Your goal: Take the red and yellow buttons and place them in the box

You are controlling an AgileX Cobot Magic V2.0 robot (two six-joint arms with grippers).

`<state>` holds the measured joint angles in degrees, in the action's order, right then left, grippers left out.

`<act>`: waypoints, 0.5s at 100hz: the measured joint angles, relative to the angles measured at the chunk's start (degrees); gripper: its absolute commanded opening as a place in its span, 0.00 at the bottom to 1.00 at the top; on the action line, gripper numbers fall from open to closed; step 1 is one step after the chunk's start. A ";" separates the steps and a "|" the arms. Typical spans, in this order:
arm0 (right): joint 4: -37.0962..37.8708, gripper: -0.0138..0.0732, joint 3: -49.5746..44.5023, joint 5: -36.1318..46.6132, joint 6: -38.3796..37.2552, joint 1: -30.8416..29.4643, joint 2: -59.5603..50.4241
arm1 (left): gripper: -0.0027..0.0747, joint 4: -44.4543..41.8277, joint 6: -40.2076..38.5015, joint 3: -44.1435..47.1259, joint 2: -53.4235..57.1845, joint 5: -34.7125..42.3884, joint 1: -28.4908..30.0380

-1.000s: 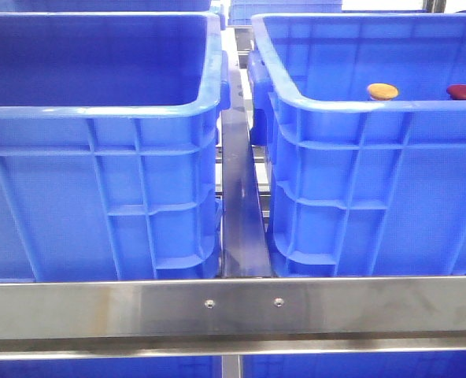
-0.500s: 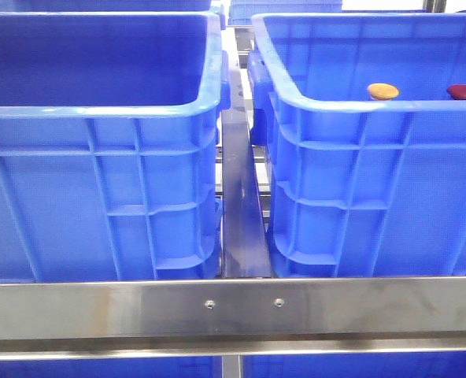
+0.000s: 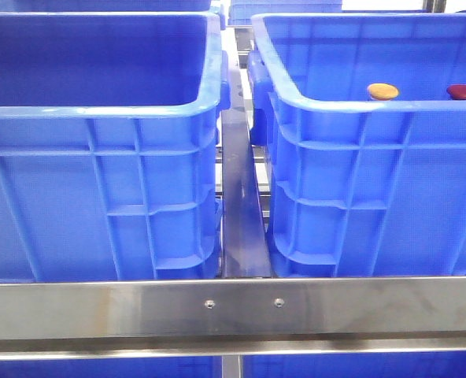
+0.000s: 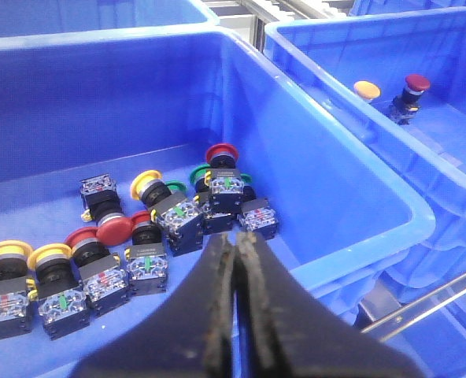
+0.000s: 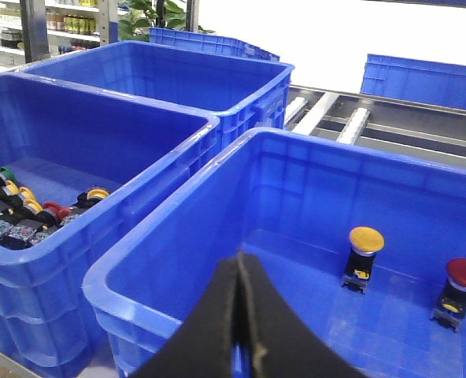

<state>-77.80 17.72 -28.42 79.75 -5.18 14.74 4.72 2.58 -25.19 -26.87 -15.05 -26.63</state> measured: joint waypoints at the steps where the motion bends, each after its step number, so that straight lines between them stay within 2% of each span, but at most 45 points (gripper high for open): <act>1: 0.00 0.08 0.00 0.00 0.00 0.00 0.00 | 0.01 0.00 0.00 0.00 0.00 0.00 0.00; 32: 0.00 0.08 -0.04 -0.09 0.00 0.00 0.00 | 0.01 0.00 0.00 1.44 0.64 0.06 0.41; 50: 0.00 0.08 -0.04 -0.09 -0.12 0.00 0.00 | 0.01 -1.21 0.00 5.82 3.93 2.74 7.21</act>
<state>-77.80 17.68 -28.51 79.63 -5.18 14.74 3.51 2.58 -19.37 -22.94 -12.31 -19.42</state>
